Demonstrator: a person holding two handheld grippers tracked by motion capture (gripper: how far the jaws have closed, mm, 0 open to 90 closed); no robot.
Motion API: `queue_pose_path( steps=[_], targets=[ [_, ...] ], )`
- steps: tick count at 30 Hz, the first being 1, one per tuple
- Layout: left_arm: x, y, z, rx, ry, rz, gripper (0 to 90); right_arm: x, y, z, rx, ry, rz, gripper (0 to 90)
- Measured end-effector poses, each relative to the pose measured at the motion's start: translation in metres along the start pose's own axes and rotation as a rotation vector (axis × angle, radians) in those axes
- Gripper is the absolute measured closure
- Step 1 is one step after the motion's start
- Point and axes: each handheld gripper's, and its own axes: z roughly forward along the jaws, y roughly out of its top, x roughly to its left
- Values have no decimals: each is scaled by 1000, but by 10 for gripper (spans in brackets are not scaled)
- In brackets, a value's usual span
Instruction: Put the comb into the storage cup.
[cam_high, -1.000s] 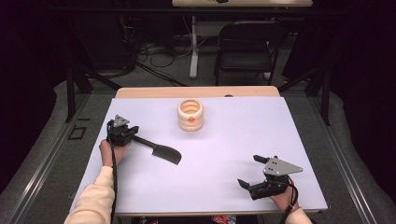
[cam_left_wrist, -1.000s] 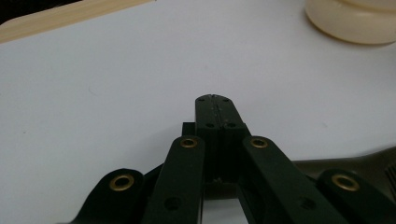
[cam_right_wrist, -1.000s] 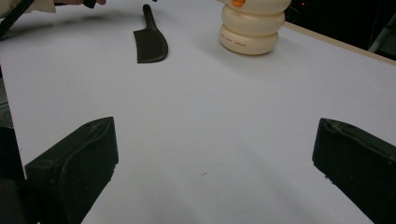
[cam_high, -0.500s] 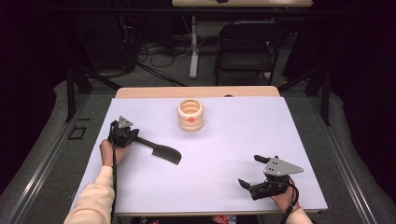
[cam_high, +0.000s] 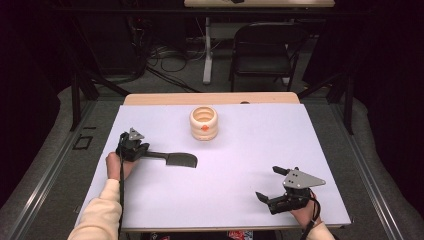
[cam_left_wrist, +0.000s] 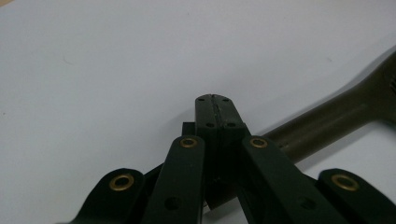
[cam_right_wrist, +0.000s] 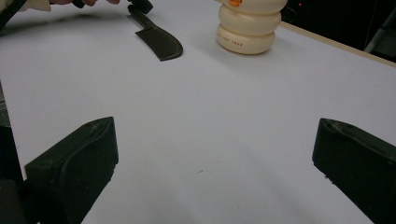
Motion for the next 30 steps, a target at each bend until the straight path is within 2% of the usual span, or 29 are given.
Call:
queue_pose_path(
  steps=[8,18,30],
  targets=[
    [-2,-4,-3,22,-21,0,900,0,0,0,2,-1,0,0],
    [-8,-6,-7,45,-30,30,899,0,0,0,3,-1,2,0],
    [-11,-10,-11,53,-33,19,899,0,0,-1,0,-3,1,0]
  ],
)
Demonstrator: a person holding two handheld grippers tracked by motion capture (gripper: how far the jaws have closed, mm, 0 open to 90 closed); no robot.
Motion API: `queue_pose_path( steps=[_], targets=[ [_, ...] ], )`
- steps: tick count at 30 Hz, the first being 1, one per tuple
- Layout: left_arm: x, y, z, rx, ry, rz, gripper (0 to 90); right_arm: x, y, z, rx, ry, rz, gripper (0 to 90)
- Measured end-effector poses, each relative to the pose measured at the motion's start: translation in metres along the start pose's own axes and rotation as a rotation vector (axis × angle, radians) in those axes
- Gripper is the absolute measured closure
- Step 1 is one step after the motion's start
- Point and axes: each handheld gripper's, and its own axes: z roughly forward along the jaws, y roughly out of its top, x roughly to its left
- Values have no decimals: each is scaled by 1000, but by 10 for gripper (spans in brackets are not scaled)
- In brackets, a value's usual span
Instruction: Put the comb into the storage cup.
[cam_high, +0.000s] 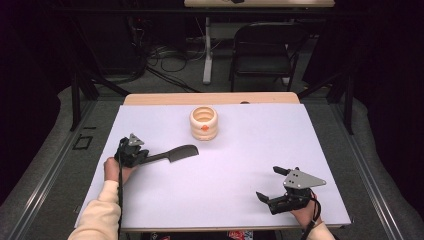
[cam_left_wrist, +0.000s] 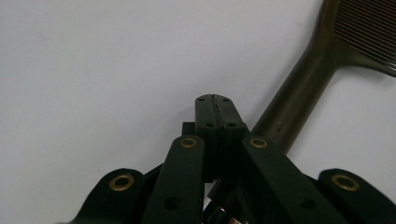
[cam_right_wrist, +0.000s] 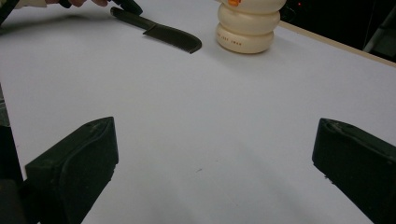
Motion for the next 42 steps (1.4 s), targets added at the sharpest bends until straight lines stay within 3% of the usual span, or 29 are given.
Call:
queue_pose_path(
  steps=[42],
  targets=[
    [-15,-5,-10,-8,-51,-3,887,0,0,-1,5,-10,4,0]
  ],
)
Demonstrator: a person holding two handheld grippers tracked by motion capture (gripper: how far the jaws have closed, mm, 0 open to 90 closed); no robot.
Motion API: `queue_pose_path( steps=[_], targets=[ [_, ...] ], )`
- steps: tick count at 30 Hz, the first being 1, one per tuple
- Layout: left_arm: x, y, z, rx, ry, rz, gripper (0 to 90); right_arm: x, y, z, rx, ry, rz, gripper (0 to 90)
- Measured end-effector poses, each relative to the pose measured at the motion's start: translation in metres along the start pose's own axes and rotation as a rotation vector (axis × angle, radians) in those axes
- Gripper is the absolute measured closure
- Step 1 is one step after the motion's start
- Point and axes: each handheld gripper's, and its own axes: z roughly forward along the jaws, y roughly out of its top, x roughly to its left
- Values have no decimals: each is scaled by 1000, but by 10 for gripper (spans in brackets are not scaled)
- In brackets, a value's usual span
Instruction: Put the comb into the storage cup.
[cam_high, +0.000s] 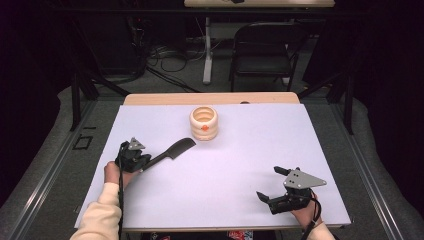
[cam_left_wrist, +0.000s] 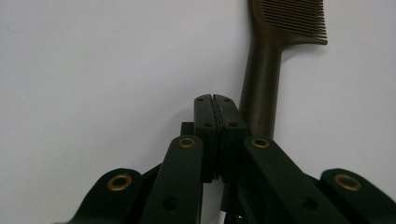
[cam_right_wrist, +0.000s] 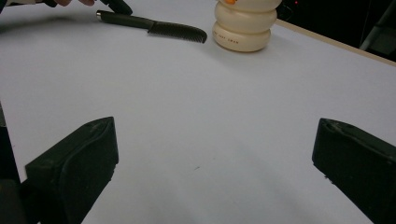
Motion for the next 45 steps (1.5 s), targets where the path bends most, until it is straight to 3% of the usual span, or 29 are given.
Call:
queue_pose_path(
  steps=[4,11,17,22,29,32,37,45],
  targets=[
    [1,0,-1,-8,2,-7,856,0,0,0,1,0,-1,0],
    [6,4,-9,-62,7,-17,619,0,0,0,4,0,-1,0],
    [12,12,-22,-101,37,-31,421,0,0,0,3,1,0,0],
    [6,21,-27,-70,65,37,272,0,0,1,4,2,1,0],
    [0,27,-19,0,68,87,133,0,0,1,6,4,4,0],
    [-1,29,-17,16,72,98,23,0,0,1,8,3,2,0],
    [-5,33,-12,48,83,139,0,0,0,2,10,3,2,0],
    [-10,42,-5,98,88,159,1,0,0,2,11,5,3,0]
  ],
)
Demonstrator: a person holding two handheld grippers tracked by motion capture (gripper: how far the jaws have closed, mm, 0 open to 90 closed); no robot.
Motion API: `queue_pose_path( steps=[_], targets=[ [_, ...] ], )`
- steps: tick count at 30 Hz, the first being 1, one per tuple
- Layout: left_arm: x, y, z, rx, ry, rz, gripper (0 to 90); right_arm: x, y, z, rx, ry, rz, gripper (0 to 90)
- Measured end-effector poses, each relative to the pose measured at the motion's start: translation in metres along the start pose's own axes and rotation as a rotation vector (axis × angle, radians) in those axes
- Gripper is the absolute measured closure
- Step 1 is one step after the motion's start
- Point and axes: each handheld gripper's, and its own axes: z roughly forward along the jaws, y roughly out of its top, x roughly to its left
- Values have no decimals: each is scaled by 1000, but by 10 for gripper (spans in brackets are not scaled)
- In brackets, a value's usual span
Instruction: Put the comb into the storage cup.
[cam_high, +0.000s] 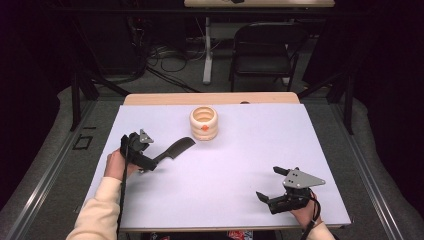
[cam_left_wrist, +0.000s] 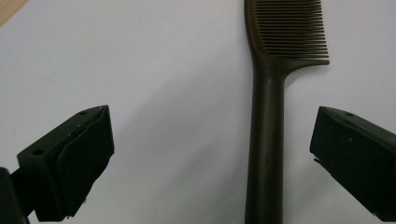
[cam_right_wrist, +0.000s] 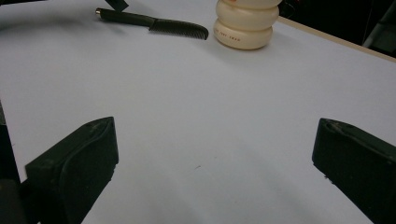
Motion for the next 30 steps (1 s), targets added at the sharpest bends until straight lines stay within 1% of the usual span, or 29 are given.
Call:
queue_pose_path(
  steps=[4,5,7,8,9,10,11,12,13,14,15,16,17,19,22,23,30],
  targets=[
    [-3,8,0,7,-17,18,12,0,0,0,0,1,0,0],
    [-4,9,0,18,-23,33,30,0,0,0,0,2,-1,0],
    [-6,11,1,29,-17,44,84,0,0,0,0,2,-3,0],
    [-6,12,1,37,-20,56,113,0,0,1,2,2,-2,0],
    [-8,13,2,40,-20,59,145,0,0,1,3,2,-2,0],
    [-8,14,3,59,-17,72,167,0,0,1,2,3,-1,0],
    [-9,14,4,71,-26,80,178,0,0,1,2,2,-2,0],
    [-10,15,4,77,-28,88,224,0,0,1,3,2,-3,0],
    [-11,16,5,87,-22,97,264,0,0,1,3,2,-4,0],
    [-13,17,5,104,-23,114,291,0,0,1,4,1,-5,0],
    [-15,18,5,104,-27,117,336,0,0,1,5,0,-6,0],
    [-16,19,5,111,-39,131,369,0,0,1,6,-1,-7,0],
    [-18,20,6,113,-32,140,378,0,0,1,8,-2,-7,0],
    [-20,23,7,131,-37,156,434,0,0,2,7,-1,-8,0],
    [-20,27,9,152,-49,160,489,0,0,2,8,-1,-8,0],
    [-21,28,9,156,-47,163,503,0,0,2,9,-2,-7,0],
    [-21,35,18,202,-59,164,577,0,0,2,9,2,-6,0]
  ],
)
